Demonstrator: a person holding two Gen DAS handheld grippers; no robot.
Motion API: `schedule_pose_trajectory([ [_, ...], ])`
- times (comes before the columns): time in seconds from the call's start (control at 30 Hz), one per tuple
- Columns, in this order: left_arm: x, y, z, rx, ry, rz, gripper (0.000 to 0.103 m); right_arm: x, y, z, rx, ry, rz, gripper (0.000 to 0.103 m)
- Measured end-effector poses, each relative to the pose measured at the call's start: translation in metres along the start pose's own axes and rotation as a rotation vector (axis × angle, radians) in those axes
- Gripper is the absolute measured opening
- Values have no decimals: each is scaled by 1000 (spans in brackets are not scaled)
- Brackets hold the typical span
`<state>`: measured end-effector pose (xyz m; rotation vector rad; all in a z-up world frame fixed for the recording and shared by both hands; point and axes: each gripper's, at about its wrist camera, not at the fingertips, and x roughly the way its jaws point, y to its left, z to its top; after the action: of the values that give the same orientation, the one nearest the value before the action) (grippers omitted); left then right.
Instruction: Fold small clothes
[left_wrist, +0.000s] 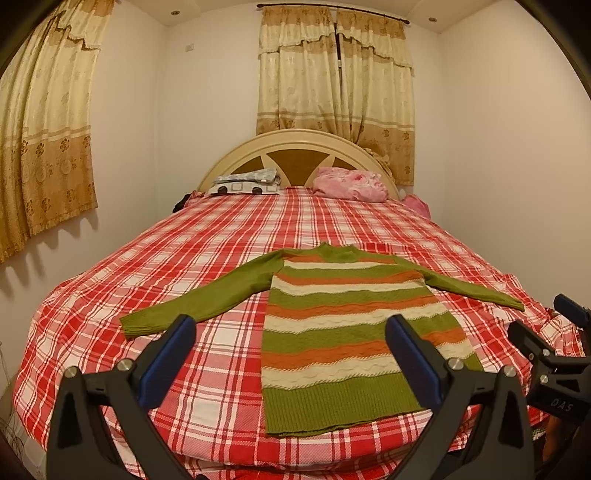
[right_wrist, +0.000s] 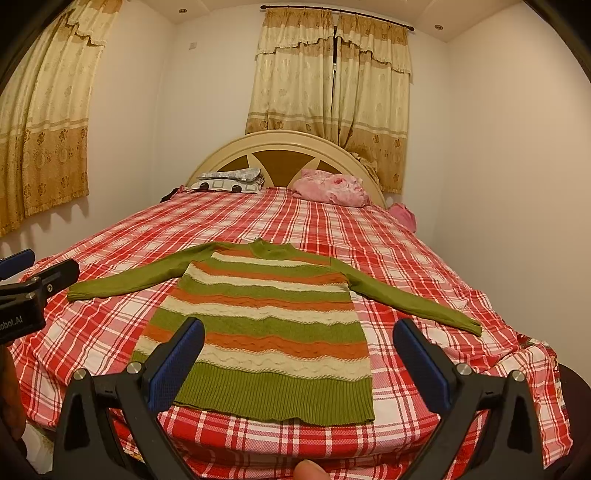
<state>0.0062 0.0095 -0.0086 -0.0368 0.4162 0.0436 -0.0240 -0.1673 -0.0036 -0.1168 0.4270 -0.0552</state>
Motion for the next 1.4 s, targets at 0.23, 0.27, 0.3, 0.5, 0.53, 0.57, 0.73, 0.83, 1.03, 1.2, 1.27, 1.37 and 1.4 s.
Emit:
schedule_pose_trajectory([
  [0.23, -1, 1, 1, -4, -3, 2, 103, -1, 0, 1, 1, 1, 0, 102],
  [0.27, -1, 2, 2, -4, -3, 2, 103, -1, 0, 1, 0, 0, 0, 102],
  [0.3, -1, 2, 2, -4, -3, 2, 103, 0, 0, 1, 0, 0, 1, 102],
  [0.5, -1, 3, 2, -5, -4, 1, 103, -1, 0, 2, 0, 0, 1, 102],
  [0.53, -1, 2, 2, -4, -4, 2, 103, -1, 0, 2, 0, -1, -1, 102],
  [0.57, -1, 3, 3, -6, -4, 3, 103, -1, 0, 2, 0, -1, -1, 102],
  [0.73, 0, 7, 4, -13, -5, 4, 103, -1, 1, 2, 0, 0, 2, 102],
  [0.83, -1, 7, 4, -12, -5, 3, 103, -1, 1, 3, -1, -1, 2, 102],
  [1.03, -1, 7, 5, -14, -9, 6, 103, -1, 1, 3, 0, -1, 2, 102],
  [1.2, -1, 9, 6, -17, -13, 9, 103, -1, 1, 3, 0, -2, 2, 102],
  [1.27, -1, 9, 6, -16, -14, 12, 103, -1, 1, 3, 0, -1, 3, 102],
  [1.37, -1, 9, 6, -17, -14, 12, 103, -1, 2, 3, 0, -2, 2, 102],
  [1.4, -1, 10, 6, -16, -15, 13, 103, -1, 1, 3, 0, -2, 3, 102],
])
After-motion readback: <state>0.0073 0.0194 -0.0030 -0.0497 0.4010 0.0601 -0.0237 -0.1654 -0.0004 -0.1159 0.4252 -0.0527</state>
